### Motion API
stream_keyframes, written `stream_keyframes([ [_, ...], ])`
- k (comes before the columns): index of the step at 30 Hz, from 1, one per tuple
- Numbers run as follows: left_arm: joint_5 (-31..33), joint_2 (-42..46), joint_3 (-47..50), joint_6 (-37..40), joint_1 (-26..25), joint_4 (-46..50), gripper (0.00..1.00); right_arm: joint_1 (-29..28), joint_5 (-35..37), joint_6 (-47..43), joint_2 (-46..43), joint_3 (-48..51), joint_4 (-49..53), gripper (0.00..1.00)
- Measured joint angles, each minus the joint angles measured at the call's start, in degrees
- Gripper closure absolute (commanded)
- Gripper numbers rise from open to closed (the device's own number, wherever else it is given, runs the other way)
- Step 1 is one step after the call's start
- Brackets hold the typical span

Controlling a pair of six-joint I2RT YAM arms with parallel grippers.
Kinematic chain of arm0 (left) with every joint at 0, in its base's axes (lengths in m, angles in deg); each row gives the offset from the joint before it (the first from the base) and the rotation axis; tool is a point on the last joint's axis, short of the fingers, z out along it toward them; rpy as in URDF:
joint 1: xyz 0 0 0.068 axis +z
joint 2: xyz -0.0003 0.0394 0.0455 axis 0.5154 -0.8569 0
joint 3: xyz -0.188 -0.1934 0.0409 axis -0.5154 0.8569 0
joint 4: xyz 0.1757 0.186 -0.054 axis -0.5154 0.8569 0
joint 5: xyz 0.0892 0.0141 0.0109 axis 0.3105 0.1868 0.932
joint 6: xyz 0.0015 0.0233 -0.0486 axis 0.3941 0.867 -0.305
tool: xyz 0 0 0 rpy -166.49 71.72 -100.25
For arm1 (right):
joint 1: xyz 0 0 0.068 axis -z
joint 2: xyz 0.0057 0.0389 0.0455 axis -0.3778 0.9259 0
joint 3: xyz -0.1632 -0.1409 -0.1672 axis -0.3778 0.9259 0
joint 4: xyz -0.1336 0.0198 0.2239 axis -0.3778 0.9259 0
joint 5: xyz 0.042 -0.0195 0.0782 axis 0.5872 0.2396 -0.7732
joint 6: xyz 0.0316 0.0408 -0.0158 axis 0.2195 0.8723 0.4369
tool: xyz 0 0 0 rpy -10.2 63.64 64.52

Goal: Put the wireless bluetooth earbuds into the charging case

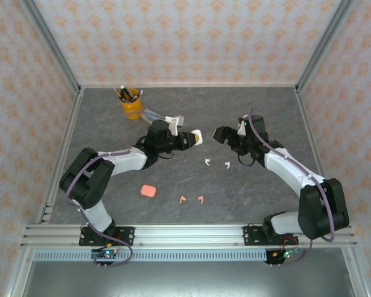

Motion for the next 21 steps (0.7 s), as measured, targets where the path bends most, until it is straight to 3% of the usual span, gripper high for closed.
stream_keyframes([
  [8,-5.27,0.00,-2.73,1.49,0.00,3.21,1.00,0.00,-7.19,-2.23,0.79,1.07,-7.08,0.14],
  [21,-6.34,-0.98,-3.58,1.46,0.00,3.50,1.00,-0.07,-9.86,-0.90,3.82,1.99,-11.52,0.16],
])
